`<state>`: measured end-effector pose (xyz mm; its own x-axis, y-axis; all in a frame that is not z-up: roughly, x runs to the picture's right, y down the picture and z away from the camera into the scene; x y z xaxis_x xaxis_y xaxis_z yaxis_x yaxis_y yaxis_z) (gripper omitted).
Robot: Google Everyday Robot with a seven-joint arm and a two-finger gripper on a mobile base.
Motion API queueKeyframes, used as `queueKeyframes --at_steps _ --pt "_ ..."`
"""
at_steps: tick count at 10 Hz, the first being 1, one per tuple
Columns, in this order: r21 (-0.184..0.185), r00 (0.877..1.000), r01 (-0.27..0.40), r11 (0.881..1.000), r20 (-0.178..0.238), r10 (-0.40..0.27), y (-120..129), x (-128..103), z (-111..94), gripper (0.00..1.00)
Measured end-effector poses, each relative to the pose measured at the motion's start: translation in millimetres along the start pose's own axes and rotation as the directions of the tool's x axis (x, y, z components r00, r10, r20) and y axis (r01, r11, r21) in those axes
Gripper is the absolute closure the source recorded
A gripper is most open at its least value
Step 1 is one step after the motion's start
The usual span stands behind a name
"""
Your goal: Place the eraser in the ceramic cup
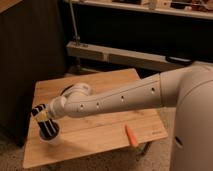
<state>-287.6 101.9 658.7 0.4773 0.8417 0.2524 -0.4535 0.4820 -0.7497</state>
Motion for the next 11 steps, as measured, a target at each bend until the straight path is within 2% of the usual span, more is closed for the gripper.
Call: queueKeyframes --at_steps 3,4,6,7,11 --pt "-0.007 1.000 0.007 1.000 -0.001 -0.007 0.5 1.9 2.0 0.57" --pt "-0.012 1.000 0.008 1.000 -0.003 -0.008 0.8 2.4 2.5 0.44" --pt "-0.019 1.000 0.006 1.000 -0.011 -0.006 0.4 2.6 3.1 0.24" --pt "-0.021 1.000 0.001 1.000 -0.013 -0.001 -0.7 2.6 3.2 0.20" --pt "-0.022 1.000 0.001 1.000 -0.013 -0.001 -0.4 2.1 3.0 0.20"
